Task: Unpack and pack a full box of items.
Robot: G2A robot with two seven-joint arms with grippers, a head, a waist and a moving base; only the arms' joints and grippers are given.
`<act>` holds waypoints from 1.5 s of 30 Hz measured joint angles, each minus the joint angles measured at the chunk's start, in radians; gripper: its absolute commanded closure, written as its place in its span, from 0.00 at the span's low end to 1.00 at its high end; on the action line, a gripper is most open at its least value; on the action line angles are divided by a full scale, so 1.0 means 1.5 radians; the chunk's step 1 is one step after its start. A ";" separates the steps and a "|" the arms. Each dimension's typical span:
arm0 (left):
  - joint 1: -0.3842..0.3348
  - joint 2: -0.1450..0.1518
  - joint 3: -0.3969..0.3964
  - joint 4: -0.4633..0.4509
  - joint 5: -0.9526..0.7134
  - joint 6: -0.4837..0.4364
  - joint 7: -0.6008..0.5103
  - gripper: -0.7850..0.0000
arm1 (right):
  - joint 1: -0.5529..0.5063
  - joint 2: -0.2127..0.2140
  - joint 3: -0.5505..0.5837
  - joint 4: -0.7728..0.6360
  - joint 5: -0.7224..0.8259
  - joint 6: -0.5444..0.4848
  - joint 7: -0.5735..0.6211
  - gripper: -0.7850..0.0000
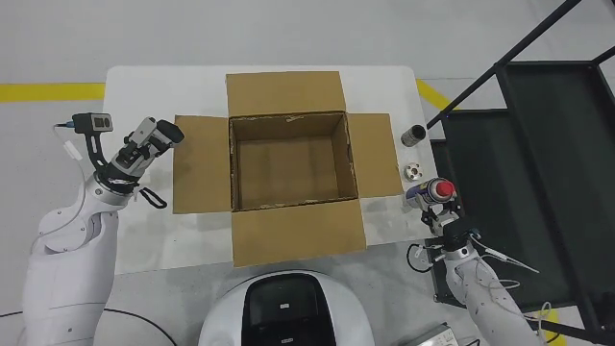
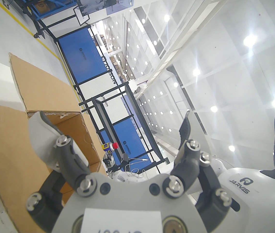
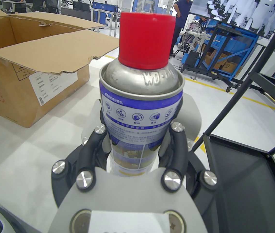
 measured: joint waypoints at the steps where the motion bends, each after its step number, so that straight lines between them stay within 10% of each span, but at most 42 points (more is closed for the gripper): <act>1: 0.000 0.000 0.000 0.000 0.000 0.000 0.000 0.00 | 0.000 0.000 0.000 0.000 0.000 0.000 -0.001 1.00; 31: 0.000 0.000 0.000 0.000 0.000 0.000 0.000 0.00 | 0.036 -0.020 -0.029 0.043 0.027 0.041 0.059 1.00; 32: 0.000 0.000 0.000 0.000 0.000 0.000 0.000 0.00 | 0.040 -0.022 -0.031 0.049 0.029 0.039 0.057 0.80; 34: 0.000 0.000 0.000 0.000 0.000 0.000 0.000 0.00 | 0.045 -0.023 -0.033 0.058 0.031 0.038 0.054 0.09; 35: 0.000 0.000 0.000 0.000 0.000 0.000 0.000 0.00 | 0.048 -0.025 -0.035 0.063 0.032 0.037 0.053 0.00; 45: 0.000 0.000 0.000 0.000 0.000 0.000 0.000 0.00 | 0.057 -0.031 -0.038 0.092 0.047 0.034 0.026 0.00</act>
